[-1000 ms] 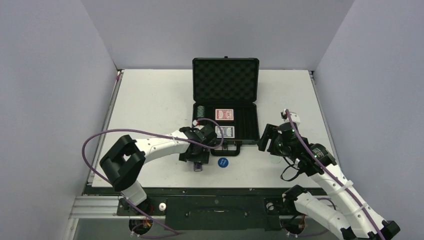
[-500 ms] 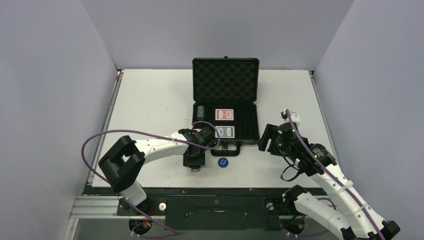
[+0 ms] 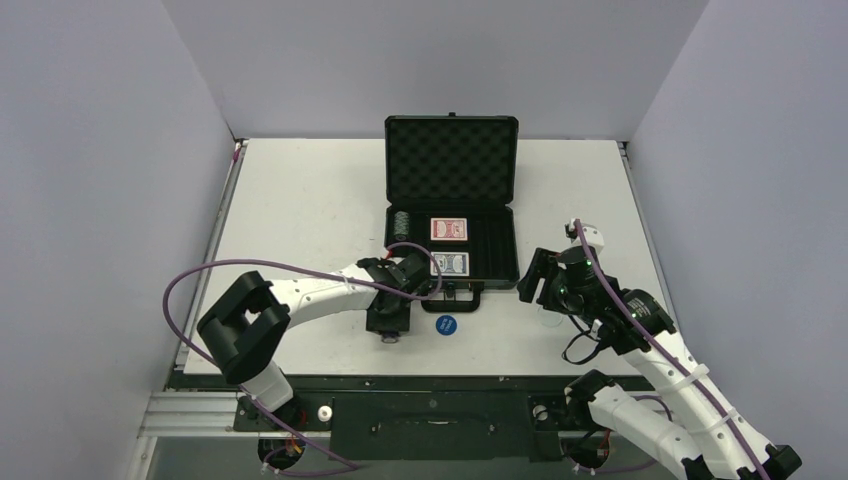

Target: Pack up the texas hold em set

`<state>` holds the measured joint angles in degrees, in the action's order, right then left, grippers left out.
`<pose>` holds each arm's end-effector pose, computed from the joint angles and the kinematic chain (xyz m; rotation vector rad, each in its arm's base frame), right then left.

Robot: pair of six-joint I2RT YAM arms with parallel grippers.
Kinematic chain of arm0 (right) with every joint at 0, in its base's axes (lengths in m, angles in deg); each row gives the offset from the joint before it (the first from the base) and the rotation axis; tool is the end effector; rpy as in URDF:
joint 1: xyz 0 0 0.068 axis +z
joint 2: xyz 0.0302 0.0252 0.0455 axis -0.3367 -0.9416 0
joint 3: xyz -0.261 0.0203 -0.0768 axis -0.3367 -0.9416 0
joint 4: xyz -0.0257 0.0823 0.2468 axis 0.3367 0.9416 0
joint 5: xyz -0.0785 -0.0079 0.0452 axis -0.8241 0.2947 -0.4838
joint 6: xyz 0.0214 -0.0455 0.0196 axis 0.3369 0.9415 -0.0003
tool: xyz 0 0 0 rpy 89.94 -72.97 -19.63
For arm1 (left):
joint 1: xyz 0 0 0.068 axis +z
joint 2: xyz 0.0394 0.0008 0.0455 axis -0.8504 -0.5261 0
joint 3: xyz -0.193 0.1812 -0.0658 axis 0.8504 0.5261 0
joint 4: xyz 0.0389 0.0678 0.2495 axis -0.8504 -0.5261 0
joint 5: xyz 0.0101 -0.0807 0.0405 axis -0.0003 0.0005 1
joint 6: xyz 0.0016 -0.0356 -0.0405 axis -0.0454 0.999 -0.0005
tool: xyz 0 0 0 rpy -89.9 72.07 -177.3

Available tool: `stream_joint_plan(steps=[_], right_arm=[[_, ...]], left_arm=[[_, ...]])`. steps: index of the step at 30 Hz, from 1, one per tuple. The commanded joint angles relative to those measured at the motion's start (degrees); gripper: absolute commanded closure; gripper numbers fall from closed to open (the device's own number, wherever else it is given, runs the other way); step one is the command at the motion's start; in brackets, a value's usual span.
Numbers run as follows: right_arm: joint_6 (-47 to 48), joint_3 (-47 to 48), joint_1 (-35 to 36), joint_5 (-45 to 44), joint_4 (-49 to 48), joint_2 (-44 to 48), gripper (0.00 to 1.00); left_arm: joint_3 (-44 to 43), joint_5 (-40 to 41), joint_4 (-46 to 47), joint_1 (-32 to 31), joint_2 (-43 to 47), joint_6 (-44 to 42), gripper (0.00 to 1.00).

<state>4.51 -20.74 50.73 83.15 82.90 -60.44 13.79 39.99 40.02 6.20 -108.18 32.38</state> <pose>0.1235 0.0695 0.3069 0.2361 2.3877 0.4551 0.1798 -0.2198 0.1685 0.0244 2.9060 0.0130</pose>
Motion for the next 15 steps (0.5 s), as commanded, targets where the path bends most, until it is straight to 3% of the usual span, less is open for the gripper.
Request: stream_joint_plan(steps=[1, 7, 15], right_arm=[[0.12, 1.15, -0.46, -1.26, -0.92, 0.19, 0.35], [1.29, 2.95, -0.46, -3.36, -0.62, -0.89, 0.35], [1.24, 3.41, -0.44, -1.97, -3.15, -2.93, 0.35]], left_arm=[[-1.89, 2.42, 1.49, 0.05, 2.71, -3.53, 1.0], [-5.85, 3.67, -1.52, 0.26, 4.61, -6.7, 1.0], [-17.99, 4.98, -6.55, 2.68, 5.0, -10.81, 1.0]])
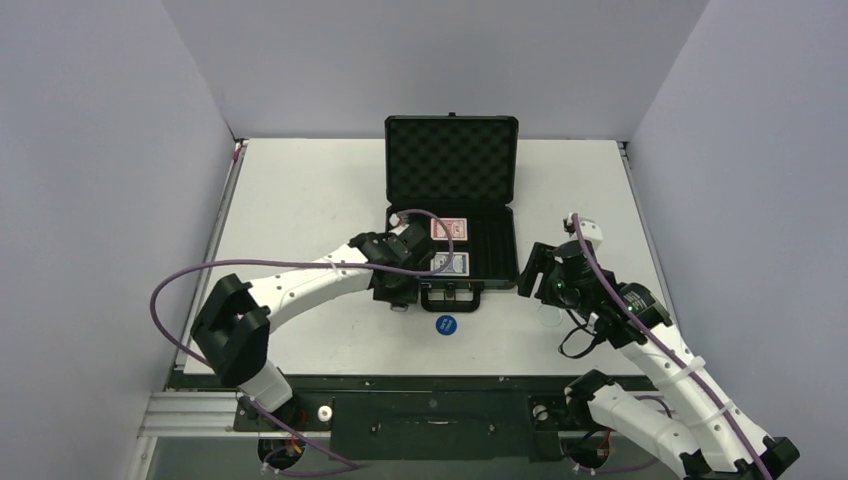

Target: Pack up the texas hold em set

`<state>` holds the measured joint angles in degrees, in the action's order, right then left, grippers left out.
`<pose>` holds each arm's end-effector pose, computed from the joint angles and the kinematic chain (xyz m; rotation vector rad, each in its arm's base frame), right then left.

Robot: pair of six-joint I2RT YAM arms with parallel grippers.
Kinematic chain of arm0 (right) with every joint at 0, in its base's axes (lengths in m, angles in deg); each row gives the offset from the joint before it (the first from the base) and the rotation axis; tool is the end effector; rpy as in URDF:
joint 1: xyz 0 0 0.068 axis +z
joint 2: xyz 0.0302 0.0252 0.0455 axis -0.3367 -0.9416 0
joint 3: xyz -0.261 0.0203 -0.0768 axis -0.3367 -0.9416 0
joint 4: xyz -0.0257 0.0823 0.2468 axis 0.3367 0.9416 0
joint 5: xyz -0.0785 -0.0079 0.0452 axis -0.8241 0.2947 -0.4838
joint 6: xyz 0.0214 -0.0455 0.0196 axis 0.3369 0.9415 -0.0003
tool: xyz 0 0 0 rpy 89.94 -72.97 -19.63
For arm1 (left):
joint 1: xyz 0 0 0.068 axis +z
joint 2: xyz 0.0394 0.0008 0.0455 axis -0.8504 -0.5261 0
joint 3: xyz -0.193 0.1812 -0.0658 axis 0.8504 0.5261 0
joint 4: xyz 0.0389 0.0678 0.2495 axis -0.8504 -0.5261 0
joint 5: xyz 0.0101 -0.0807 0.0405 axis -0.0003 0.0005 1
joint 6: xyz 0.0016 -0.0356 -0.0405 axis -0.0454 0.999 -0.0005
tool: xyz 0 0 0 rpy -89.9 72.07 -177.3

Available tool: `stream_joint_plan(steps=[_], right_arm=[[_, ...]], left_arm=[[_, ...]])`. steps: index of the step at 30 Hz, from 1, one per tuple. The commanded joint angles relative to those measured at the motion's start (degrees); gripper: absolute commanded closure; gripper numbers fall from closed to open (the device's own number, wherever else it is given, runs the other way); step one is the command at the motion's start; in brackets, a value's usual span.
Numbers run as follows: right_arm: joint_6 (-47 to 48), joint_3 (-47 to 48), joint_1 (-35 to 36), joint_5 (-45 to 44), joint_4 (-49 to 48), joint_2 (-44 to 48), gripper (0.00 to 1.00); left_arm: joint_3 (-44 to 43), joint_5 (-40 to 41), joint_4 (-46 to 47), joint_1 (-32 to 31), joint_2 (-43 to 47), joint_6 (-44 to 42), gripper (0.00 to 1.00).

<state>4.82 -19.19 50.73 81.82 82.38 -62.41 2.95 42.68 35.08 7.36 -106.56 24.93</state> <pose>0.1299 0.0724 0.3118 0.2402 2.3767 0.4293 0.1998 -0.2327 0.2244 0.1495 2.7804 -0.0525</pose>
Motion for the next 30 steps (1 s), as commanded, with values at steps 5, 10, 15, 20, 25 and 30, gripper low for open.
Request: stream_joint_plan(steps=[5, 10, 15, 20, 25, 30], right_arm=[[2.72, 3.39, -0.51, -2.52, -2.27, -2.14, 0.35], [3.37, 4.08, -0.71, -2.72, -2.73, -3.45, 0.35], [2.8, 2.64, -0.73, -0.33, -4.74, -4.0, 0.35], [3.87, 3.81, -0.79, -2.61, -2.29, -3.27, 0.35], [3.06, 2.93, -0.98, -3.22, -1.04, -1.54, 0.35], [1.84, 1.32, -0.95, -2.06, -1.05, -0.43, 0.35]], left_arm=[[-12.81, 1.03, -2.65, 4.91, 1.55, -6.05, 1.0], [-18.53, 0.06, -3.13, 8.77, -2.02, -9.11, 1.0], [-23.02, -0.11, -3.29, 11.49, -6.22, -13.87, 1.0], [-25.61, -0.43, -2.58, 12.65, -11.42, -16.14, 1.0], [-29.08, 0.62, -3.94, 12.88, -18.3, -16.14, 1.0], [-33.53, 1.67, -8.23, 12.97, -23.93, -14.53, 1.0]])
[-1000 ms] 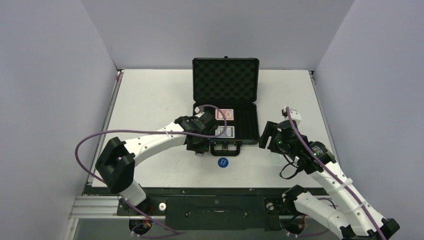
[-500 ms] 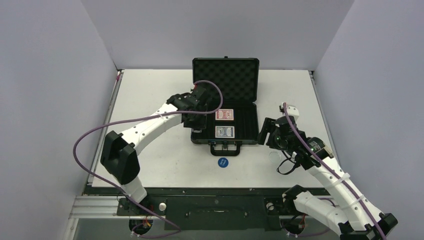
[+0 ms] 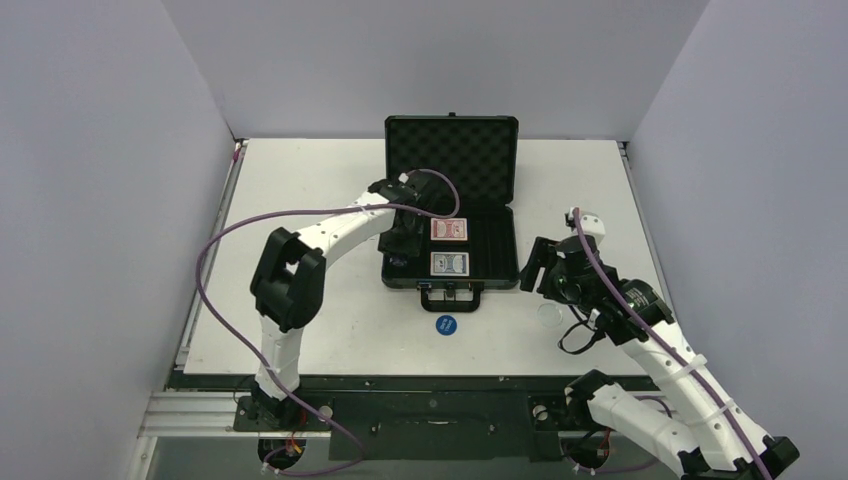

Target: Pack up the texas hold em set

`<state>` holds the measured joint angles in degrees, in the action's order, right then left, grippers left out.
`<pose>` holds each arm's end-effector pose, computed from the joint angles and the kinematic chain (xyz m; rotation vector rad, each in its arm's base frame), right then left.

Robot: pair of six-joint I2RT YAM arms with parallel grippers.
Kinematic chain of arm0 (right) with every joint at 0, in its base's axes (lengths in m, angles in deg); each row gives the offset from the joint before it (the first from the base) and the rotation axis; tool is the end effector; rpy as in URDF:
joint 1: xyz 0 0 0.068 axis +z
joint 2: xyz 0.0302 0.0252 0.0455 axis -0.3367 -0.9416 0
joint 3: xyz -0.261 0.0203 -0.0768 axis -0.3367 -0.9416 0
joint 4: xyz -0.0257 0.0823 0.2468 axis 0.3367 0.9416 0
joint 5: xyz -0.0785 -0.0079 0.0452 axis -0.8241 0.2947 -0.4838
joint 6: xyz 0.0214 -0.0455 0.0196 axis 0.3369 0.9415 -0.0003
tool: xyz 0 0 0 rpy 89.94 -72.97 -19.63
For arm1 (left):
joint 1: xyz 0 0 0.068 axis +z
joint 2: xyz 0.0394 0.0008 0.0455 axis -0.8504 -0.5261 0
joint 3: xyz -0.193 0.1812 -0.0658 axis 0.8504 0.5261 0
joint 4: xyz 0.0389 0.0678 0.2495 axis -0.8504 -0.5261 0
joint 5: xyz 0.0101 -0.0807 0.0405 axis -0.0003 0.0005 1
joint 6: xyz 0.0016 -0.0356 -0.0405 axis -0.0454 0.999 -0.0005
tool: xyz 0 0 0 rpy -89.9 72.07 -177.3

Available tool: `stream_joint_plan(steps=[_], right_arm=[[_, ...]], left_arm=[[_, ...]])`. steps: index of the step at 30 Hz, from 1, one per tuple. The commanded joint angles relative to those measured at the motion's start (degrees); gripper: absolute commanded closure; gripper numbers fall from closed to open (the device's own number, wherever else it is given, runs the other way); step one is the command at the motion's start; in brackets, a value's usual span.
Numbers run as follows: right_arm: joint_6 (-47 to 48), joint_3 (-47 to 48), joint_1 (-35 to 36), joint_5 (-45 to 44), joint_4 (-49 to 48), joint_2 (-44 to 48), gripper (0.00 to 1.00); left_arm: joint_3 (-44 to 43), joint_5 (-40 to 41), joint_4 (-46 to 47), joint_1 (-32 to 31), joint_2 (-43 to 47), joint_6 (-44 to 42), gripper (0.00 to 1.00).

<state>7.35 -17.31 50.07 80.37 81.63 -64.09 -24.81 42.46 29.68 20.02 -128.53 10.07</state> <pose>0.1368 0.0734 0.3194 0.2132 2.3500 0.3866 0.3262 -0.2466 0.2270 0.2023 2.7747 0.0585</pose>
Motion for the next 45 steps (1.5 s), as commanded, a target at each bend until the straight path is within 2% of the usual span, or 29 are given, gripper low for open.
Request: stream_joint_plan(steps=[1, 10, 20, 24, 29, 35, 39, 45], right_arm=[[-0.7, -0.59, -0.31, -0.44, -0.04, 1.42, 0.35], [-0.68, -0.35, -0.42, -1.67, 0.68, 1.88, 0.35], [-0.58, -1.14, -0.42, 0.55, -0.52, 0.66, 0.35], [0.04, -0.6, -0.42, 0.05, -0.32, 0.21, 0.35], [0.43, -0.77, -0.42, 0.25, 0.14, -0.19, 0.35], [1.2, -0.82, -0.5, -0.42, 0.07, -0.38, 0.35], [1.88, -0.28, -0.51, -0.25, -0.24, -1.63, 0.35], [2.23, -0.73, -0.59, -0.02, -1.06, -2.31, 0.35]], left_arm=[[-6.0, 2.76, -3.31, 0.35, -3.05, 0.49, 1.0], [-6.92, 5.48, -5.3, 0.37, -6.78, 1.6, 0.99], [-7.51, 6.41, -4.95, 0.36, -7.36, 3.12, 0.88], [-10.12, 6.52, -5.81, 0.36, -8.74, 3.2, 0.76], [-12.15, 7.07, -6.55, 0.36, -9.48, 3.23, 0.48], [-14.13, 6.83, -7.75, -0.02, -8.15, 3.74, 0.31], [-14.82, 7.08, -9.1, -0.5, -6.14, 3.64, 0.34], [-7.18, 5.79, -7.47, -1.98, -0.02, 3.85, 0.61]])
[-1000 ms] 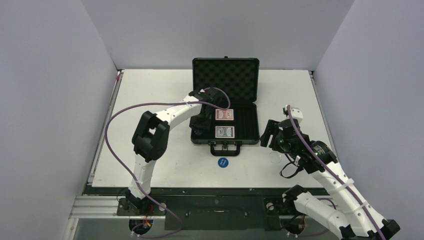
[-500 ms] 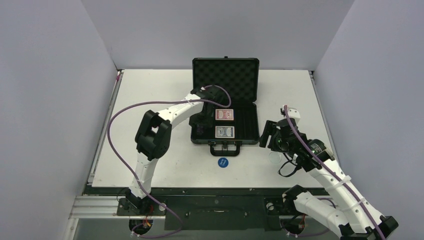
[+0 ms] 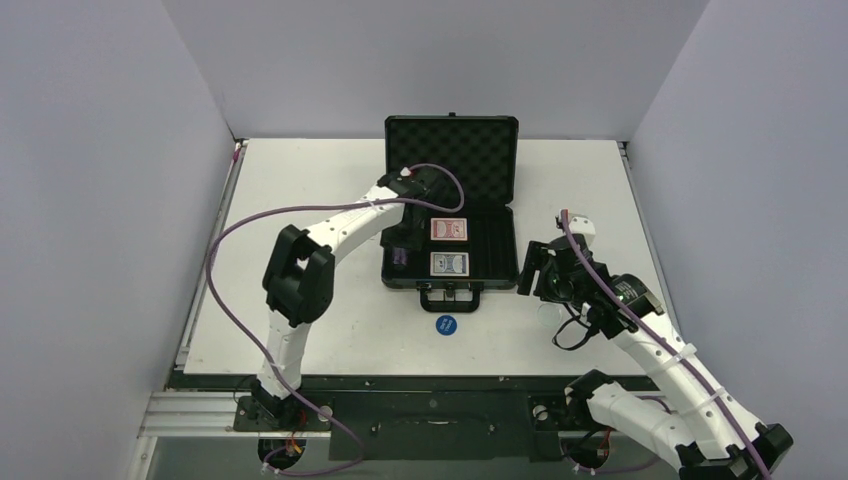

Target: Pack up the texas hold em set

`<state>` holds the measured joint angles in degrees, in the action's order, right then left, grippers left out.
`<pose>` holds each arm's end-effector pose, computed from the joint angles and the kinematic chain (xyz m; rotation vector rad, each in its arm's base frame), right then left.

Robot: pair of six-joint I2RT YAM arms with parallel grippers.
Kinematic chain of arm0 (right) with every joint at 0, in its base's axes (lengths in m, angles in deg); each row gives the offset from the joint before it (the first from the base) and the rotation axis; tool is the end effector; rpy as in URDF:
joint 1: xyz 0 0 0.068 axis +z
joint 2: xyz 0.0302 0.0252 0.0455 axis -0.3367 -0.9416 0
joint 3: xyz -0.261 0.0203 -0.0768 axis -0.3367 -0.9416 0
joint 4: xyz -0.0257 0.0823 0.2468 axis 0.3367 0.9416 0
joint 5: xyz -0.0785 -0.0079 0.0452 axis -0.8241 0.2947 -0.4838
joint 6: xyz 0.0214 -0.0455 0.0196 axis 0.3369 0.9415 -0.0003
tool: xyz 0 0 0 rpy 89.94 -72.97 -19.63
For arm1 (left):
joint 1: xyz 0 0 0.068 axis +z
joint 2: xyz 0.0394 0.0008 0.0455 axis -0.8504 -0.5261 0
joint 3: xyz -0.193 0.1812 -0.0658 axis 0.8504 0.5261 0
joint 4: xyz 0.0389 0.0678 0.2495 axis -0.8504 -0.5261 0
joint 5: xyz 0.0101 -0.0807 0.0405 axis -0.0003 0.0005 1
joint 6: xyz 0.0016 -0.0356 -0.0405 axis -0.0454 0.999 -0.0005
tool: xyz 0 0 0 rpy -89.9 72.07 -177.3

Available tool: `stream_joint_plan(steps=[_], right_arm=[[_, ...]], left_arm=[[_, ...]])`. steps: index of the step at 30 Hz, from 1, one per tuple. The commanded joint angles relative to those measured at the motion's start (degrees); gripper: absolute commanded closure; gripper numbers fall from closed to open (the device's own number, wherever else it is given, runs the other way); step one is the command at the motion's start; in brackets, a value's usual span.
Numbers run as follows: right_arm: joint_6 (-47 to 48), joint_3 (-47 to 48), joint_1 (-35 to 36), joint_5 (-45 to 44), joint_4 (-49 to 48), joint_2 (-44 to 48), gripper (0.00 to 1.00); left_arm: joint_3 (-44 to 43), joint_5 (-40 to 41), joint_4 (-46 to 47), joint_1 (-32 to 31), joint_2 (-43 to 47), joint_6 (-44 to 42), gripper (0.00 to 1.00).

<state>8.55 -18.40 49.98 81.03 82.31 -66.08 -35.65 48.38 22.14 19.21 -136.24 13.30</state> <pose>0.1420 0.0767 0.3077 0.1824 2.4150 0.3475 0.3435 -0.2635 0.2231 0.1412 2.7730 0.2227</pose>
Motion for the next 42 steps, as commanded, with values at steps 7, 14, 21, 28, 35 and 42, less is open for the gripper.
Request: stream_joint_plan(steps=[7, 14, 21, 28, 35, 42], right_arm=[[1.2, 0.12, -0.6, 0.05, -2.43, -1.35, 0.35], [1.2, 0.05, -0.6, 0.59, -2.58, -1.8, 0.35], [1.07, -0.04, -0.67, 0.2, -2.29, -1.88, 0.35], [0.99, 0.07, -0.69, -0.08, -2.28, -2.43, 0.35], [0.95, 0.2, -0.7, 0.0, -2.57, -3.28, 0.35], [1.12, 0.37, -0.77, 0.24, -3.01, -4.01, 0.35]], left_arm=[[12.93, -3.45, 5.15, -1.73, 12.62, 2.64, 0.84], [14.71, -5.5, 7.87, -1.69, 11.36, 3.49, 0.89], [15.19, -5.41, 8.96, -1.65, 9.72, 3.77, 0.92], [15.17, -4.98, 9.04, -1.48, 7.91, 3.61, 0.94], [13.96, -4.36, 9.0, -0.3, 5.81, 2.68, 0.95], [10.45, -2.69, 8.18, 0.88, 2.99, 1.75, 0.9]])
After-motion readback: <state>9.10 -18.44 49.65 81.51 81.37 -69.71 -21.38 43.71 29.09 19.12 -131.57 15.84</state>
